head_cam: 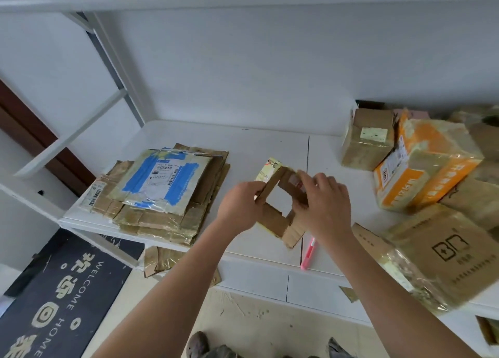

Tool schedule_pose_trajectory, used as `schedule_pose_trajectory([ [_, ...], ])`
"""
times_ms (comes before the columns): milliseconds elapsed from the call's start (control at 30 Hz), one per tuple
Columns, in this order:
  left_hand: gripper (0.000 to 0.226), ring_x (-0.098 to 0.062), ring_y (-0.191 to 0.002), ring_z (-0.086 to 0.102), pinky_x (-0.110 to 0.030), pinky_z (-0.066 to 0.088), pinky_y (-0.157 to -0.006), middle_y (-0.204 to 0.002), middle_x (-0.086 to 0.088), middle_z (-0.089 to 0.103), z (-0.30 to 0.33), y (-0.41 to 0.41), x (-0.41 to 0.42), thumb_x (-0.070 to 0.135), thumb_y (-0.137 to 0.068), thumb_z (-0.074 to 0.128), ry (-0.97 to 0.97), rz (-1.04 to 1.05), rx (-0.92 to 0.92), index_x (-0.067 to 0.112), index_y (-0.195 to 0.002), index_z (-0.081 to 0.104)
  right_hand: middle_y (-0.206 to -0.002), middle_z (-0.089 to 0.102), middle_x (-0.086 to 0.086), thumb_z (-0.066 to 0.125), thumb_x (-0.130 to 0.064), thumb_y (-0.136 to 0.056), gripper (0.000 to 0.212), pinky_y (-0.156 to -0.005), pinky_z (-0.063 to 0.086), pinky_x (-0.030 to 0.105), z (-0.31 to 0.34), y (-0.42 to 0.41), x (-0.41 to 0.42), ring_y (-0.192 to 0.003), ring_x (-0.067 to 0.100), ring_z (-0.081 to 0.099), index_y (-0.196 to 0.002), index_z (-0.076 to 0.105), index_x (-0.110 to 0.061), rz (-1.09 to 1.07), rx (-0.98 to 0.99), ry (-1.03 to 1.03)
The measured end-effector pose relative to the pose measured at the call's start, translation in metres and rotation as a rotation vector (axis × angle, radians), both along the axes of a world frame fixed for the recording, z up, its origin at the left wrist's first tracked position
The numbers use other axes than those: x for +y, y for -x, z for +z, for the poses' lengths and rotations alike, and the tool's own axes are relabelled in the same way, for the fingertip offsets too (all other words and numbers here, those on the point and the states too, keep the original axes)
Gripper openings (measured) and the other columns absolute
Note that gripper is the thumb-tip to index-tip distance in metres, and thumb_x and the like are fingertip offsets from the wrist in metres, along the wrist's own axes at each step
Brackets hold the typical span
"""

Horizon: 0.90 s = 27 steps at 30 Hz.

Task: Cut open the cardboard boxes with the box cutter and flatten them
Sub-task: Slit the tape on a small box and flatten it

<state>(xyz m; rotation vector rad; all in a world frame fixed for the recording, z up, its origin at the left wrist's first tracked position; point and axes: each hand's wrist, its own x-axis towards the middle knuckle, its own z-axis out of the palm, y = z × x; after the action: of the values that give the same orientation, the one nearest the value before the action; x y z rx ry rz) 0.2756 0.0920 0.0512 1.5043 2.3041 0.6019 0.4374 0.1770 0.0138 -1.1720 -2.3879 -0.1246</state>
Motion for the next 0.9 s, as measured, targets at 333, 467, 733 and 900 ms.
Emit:
schedule_pose_trajectory([
  [333,0.081,-0.021,-0.132,0.045,-0.032,0.041,-0.097,-0.146,-0.003,0.043,-0.025,0.002,-0.006,0.042,-0.083,0.074,-0.099,0.410,-0.135,0.018,-0.148,0.033,-0.058,0.046,-0.012,0.045,-0.036,-0.102,0.034,-0.049,0.028,0.018,-0.015,-0.014,0.009,-0.052,0.009,0.048,-0.074,0.053,-0.019,-0.144,0.170,0.458],
  [467,0.086,-0.020,-0.120,0.049,-0.031,0.043,-0.084,-0.132,-0.002,0.045,-0.043,-0.008,-0.005,0.053,-0.075,0.078,0.035,0.487,-0.309,0.013,-0.137,0.036,-0.056,0.049,-0.006,0.048,-0.030,-0.101,0.036,-0.048,0.033,0.021,-0.013,-0.014,0.002,-0.050,0.013,0.049,-0.069,0.053,-0.014,-0.109,0.171,0.409],
  [733,0.040,-0.010,-0.085,0.053,-0.018,0.041,-0.059,-0.101,0.006,0.052,-0.059,-0.007,-0.005,0.021,-0.082,0.073,-0.123,0.517,-0.493,0.017,-0.113,0.047,-0.074,0.061,-0.004,0.051,-0.023,-0.102,0.019,-0.055,0.047,0.025,-0.019,-0.008,-0.005,-0.065,0.013,0.058,-0.103,0.067,-0.013,0.044,0.294,0.411],
  [900,0.038,-0.031,-0.104,0.068,-0.037,0.057,-0.086,-0.111,-0.020,0.069,-0.080,0.024,-0.038,-0.016,-0.089,0.041,-0.275,0.601,-1.393,0.003,-0.113,0.063,-0.121,0.065,0.004,0.051,-0.009,-0.100,0.038,-0.082,0.049,0.023,-0.034,-0.010,0.013,-0.106,0.019,0.060,-0.137,0.059,-0.019,0.232,0.213,0.407],
])
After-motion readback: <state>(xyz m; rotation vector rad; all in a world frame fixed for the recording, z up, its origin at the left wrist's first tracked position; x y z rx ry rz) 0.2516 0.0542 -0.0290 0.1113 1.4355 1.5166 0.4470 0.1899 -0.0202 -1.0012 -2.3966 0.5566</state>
